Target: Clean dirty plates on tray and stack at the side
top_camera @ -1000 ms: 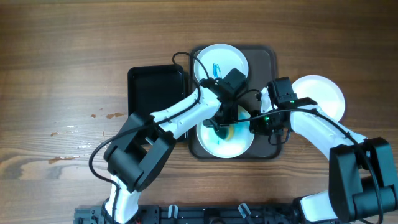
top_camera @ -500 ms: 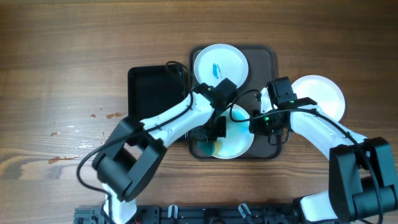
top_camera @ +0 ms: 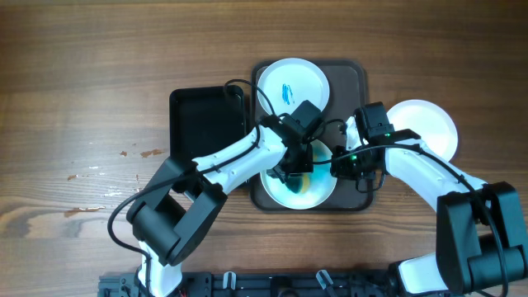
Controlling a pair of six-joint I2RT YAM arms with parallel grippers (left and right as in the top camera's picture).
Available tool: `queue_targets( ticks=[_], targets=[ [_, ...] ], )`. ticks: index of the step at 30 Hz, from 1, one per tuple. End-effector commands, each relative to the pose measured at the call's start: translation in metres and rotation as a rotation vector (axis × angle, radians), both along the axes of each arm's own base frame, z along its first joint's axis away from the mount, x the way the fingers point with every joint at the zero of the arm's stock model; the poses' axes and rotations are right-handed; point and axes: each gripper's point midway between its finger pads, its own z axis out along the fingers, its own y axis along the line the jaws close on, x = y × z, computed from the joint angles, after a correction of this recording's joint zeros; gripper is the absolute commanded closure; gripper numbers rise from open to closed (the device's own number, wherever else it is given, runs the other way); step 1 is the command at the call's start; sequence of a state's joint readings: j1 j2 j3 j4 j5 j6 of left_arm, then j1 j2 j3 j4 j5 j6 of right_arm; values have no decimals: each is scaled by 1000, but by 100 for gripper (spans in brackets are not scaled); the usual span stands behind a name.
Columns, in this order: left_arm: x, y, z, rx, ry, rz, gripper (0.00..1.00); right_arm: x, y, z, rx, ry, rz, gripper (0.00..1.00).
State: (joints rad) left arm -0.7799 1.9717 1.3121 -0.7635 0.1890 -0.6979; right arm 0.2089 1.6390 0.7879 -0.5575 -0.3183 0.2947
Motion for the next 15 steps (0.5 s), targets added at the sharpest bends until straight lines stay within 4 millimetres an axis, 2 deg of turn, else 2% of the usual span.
queue_targets(
  ticks=[1, 3, 5, 7, 9, 11, 13, 15],
  targets=[
    [-31, 53, -20, 240, 123, 20, 96, -7, -20, -16, -108, 42, -41, 96],
    [-36, 74, -17, 327, 142, 16, 96, -7, -21, -16, -108, 42, -41, 96],
    [-37, 82, -11, 334, 156, 14, 96, -7, -21, -16, -108, 42, -41, 96],
    [-30, 77, 0, 286, 126, 29, 96, -7, -21, -16, -108, 42, -41, 96],
    [-14, 50, 14, 143, 58, 35, 96, -7, -20, -16, -108, 41, -42, 95],
    [10, 15, 26, -24, -36, 32, 96, -6, -20, -16, -108, 40, -42, 96],
    [27, -3, 29, -97, -104, 33, 96, -7, -20, -16, -108, 40, -41, 96],
    [36, -14, 27, -135, -142, 27, 96, -7, -20, -16, -108, 41, -42, 96]
  ],
)
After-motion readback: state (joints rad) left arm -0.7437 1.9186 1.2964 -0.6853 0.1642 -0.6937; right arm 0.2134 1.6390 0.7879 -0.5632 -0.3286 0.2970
